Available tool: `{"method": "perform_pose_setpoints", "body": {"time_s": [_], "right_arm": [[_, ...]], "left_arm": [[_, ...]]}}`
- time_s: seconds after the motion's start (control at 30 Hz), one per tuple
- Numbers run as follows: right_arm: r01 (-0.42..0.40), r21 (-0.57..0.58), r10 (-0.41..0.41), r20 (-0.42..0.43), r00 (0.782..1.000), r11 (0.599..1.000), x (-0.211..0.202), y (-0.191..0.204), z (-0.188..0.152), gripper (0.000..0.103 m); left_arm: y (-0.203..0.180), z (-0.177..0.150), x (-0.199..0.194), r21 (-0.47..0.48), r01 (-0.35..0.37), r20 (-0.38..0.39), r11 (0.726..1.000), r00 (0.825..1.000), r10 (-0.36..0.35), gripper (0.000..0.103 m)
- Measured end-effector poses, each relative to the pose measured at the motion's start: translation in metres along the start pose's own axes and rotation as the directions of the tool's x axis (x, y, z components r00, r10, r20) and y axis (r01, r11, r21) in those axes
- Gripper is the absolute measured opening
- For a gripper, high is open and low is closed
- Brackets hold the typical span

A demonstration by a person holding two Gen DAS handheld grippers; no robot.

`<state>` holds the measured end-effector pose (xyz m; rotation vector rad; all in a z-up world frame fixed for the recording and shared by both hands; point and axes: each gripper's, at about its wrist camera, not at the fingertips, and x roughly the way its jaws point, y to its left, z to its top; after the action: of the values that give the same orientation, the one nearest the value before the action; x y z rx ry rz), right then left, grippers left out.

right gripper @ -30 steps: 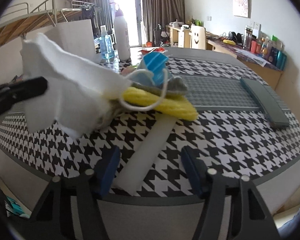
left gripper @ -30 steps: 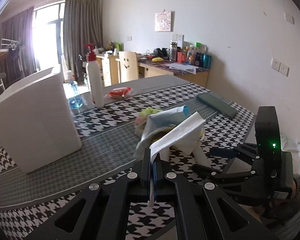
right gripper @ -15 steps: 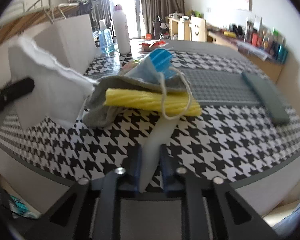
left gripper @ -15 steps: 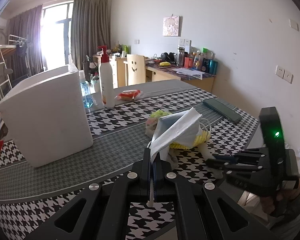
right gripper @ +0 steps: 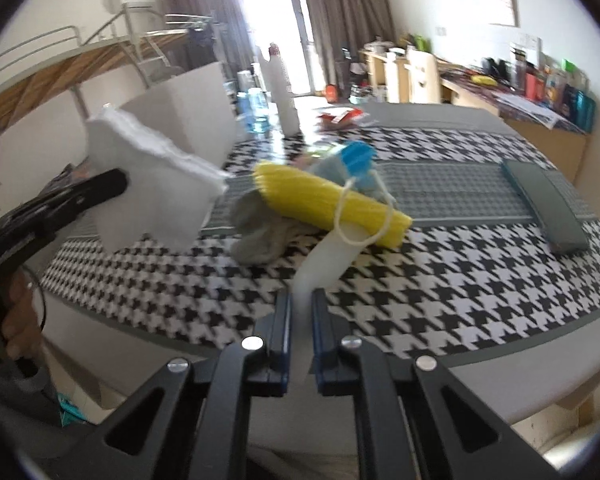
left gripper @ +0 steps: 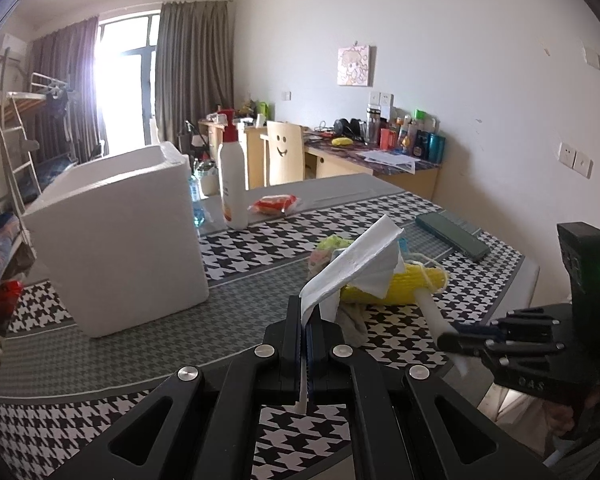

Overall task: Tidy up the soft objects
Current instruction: 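Lift the tissue and strip with both grippers and carry toward the white foam box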

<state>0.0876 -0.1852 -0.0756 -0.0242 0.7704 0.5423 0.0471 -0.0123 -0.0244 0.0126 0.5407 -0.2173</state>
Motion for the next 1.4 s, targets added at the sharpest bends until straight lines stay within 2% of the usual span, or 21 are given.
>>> {"method": "perform_pose_setpoints", "body": {"time_s": [0.2, 0.33, 0.93, 1.4], "right_arm": [[-0.062, -0.040, 0.062, 0.002, 0.998, 0.997, -0.004, 0.015, -0.003, 0.012], [-0.069, -0.051, 0.070, 0.015, 0.997, 0.996, -0.006, 0.020, -0.002, 0.012], [-0.068, -0.100, 0.079, 0.107, 0.991, 0.993, -0.012, 0.029, 0.040, 0.012], [-0.036, -0.118, 0.056, 0.165, 0.985, 0.992, -0.010, 0.028, 0.073, 0.012]], "left_arm": [[0.003, 0.001, -0.010, -0.006, -0.018, 0.018, 1.000, 1.000, 0.018, 0.001], [0.005, 0.002, -0.016, -0.012, -0.026, 0.028, 1.000, 0.999, 0.026, 0.001], [0.028, 0.015, -0.023, -0.069, -0.070, 0.043, 0.995, 0.996, 0.073, 0.001], [0.044, 0.037, -0.017, -0.069, -0.082, 0.047, 0.994, 0.995, 0.086, 0.001]]}}
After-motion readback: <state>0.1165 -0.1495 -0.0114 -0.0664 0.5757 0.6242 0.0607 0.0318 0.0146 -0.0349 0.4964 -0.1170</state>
